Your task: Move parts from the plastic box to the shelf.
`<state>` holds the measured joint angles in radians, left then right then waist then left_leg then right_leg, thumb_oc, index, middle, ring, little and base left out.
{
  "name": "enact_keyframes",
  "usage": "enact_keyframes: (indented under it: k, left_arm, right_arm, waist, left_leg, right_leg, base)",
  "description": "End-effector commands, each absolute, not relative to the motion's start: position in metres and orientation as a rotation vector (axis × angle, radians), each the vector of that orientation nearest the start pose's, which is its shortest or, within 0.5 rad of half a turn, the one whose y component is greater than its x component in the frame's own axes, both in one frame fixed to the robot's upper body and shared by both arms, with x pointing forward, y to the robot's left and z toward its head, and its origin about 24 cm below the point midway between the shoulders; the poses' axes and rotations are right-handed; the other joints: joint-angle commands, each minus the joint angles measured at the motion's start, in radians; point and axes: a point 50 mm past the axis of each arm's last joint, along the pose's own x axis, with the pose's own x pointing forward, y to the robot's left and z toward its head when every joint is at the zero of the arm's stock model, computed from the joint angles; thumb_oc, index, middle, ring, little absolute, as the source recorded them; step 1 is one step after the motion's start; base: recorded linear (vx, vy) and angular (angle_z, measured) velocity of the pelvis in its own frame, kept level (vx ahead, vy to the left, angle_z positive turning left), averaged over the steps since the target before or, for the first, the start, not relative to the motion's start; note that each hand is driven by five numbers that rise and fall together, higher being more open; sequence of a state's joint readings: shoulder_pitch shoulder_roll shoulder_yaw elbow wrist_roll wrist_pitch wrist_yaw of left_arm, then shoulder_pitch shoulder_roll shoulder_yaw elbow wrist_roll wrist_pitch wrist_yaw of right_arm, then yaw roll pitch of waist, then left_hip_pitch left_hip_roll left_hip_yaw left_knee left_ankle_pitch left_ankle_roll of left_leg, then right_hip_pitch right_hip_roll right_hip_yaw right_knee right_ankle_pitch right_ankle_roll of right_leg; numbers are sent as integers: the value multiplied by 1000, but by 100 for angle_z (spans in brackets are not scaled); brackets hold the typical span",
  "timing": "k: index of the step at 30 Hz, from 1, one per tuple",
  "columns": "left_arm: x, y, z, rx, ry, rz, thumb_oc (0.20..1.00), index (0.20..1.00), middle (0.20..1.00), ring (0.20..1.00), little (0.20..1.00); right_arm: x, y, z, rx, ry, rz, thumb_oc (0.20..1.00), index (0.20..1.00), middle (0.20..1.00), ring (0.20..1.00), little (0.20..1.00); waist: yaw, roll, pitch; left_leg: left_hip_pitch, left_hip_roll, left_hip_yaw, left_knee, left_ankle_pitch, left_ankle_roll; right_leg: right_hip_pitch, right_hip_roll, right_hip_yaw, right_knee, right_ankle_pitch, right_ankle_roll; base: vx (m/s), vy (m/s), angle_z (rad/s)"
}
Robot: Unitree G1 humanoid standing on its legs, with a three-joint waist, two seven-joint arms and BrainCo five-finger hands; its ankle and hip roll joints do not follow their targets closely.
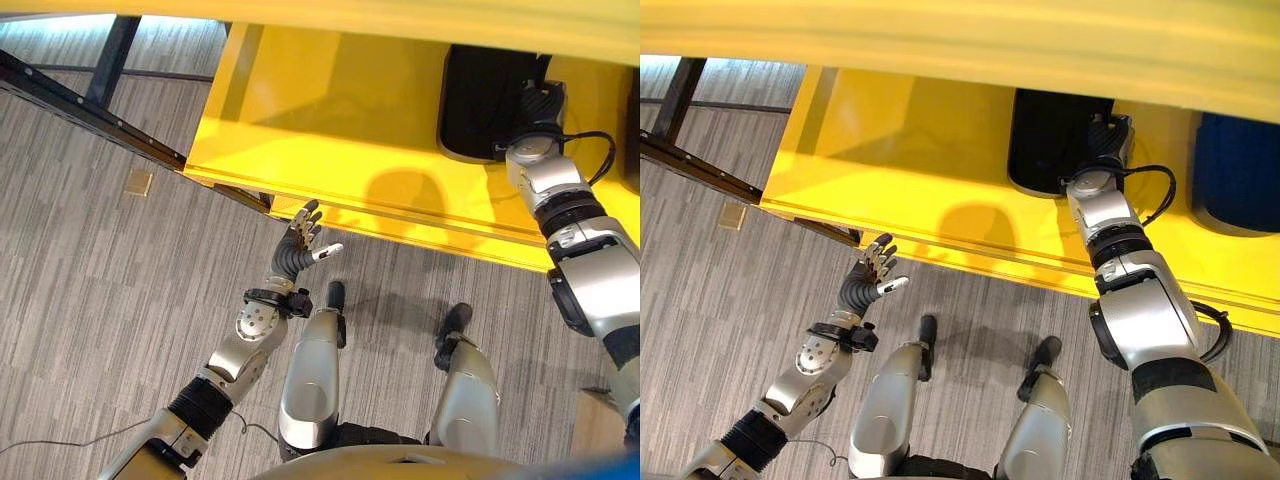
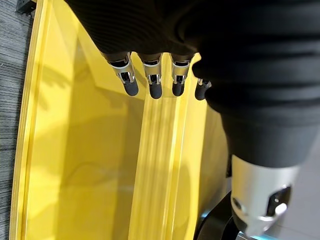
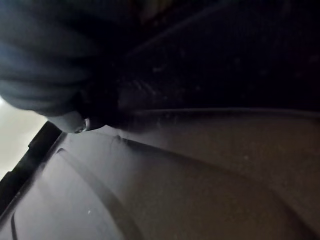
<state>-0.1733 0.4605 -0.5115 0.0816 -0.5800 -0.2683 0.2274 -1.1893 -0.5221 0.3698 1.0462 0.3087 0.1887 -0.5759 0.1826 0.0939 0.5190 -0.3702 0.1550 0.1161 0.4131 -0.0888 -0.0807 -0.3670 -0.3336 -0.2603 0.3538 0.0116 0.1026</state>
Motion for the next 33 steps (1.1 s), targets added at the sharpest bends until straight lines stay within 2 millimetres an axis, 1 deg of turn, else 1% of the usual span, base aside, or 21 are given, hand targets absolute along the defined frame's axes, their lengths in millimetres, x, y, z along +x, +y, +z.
enact_keyframes:
  k: [1, 6, 7, 8, 9, 14, 16, 22, 27, 29, 33]
  left_arm:
    - [257, 126, 78, -175, -168, -272, 1000, 1000, 1000, 1000, 1000]
    - [258, 127, 79, -175, -172, -272, 1000, 1000, 1000, 1000, 1000]
    - [257, 126, 78, -177, -166, -274, 1000, 1000, 1000, 1000, 1000]
    - [256, 125, 76, -177, -160, -275, 1000, 1000, 1000, 1000, 1000]
    - [256, 125, 76, -176, -157, -276, 1000, 1000, 1000, 1000, 1000]
    - [257, 125, 75, -175, -142, -282, 1000, 1000, 1000, 1000, 1000]
    - [256, 125, 70, -170, -116, -278, 1000, 1000, 1000, 1000, 1000]
    - [256, 127, 67, -173, -103, -276, 1000, 1000, 1000, 1000, 1000]
    - [253, 124, 65, -173, -92, -288, 1000, 1000, 1000, 1000, 1000]
    - [253, 124, 64, -174, -87, -288, 1000, 1000, 1000, 1000, 1000]
    - [252, 124, 64, -172, -91, -290, 1000, 1000, 1000, 1000, 1000]
  right_arm:
    - [409, -250, 221, -447, -15, -688, 200, 200, 200, 200, 200]
    - [409, -253, 223, -474, -13, -683, 200, 200, 200, 200, 200]
    - [409, -253, 221, -475, -10, -687, 200, 200, 200, 200, 200]
    - [408, -252, 220, -469, 0, -700, 758, 758, 758, 758, 758]
    - [408, -253, 220, -461, 2, -706, 1000, 1000, 1000, 1000, 1000]
    - [408, -254, 219, -450, 11, -714, 1000, 1000, 1000, 1000, 1000]
    - [407, -255, 217, -444, 17, -730, 1000, 1000, 1000, 1000, 1000]
    - [406, -256, 216, -438, 3, -758, 1000, 1000, 1000, 1000, 1000]
    - [403, -260, 226, -438, -29, -827, 1000, 1000, 1000, 1000, 1000]
    - [402, -262, 227, -398, -48, -856, 1000, 1000, 1000, 1000, 1000]
    - [402, -261, 232, -343, -81, -856, 1000, 1000, 1000, 1000, 1000]
  waist:
    - [31, 35, 1]
    - [31, 36, 1]
    - [31, 36, 1]
    - [30, 36, 1]
    - [29, 36, 1]
    - [28, 37, 1]
    - [27, 36, 1]
    - [24, 35, 1]
    - [24, 35, 1]
    - [21, 33, 1]
    - [17, 32, 1]
  left_leg:
    - [15, 33, 40, -46, 57, 2]
    - [10, 33, 42, -46, 59, 4]
    - [13, 33, 42, -43, 54, 3]
    - [13, 35, 43, -41, 53, 3]
    - [12, 35, 43, -40, 53, 3]
    - [10, 35, 44, -37, 51, 3]
    - [16, 37, 47, -37, 49, 4]
    - [21, 39, 49, -36, 48, 4]
    - [33, 37, 49, -41, 48, 4]
    - [40, 37, 50, -41, 45, 4]
    - [48, 37, 54, -50, 50, 6]
  right_leg:
    - [-20, -31, 4, 141, -57, 45]
    - [-26, -31, 1, 140, -53, 42]
    - [-24, -33, 2, 145, -59, 44]
    - [-25, -33, 3, 148, -60, 42]
    - [-26, -33, 4, 149, -60, 42]
    - [-28, -32, 5, 151, -61, 42]
    - [-22, -31, 4, 149, -63, 41]
    - [-18, -30, 5, 151, -65, 42]
    - [-5, -28, 4, 147, -67, 42]
    - [1, -27, 4, 146, -67, 43]
    - [9, -25, 5, 133, -61, 42]
  base:
    - [0, 0, 0]
    - [0, 0, 0]
    - [0, 0, 0]
    - [0, 0, 0]
    - [0, 0, 0]
    - [0, 0, 0]
    - [0, 0, 0]
    - [0, 0, 0]
    - [0, 0, 0]
    - [0, 0, 0]
    - [0, 0, 0]
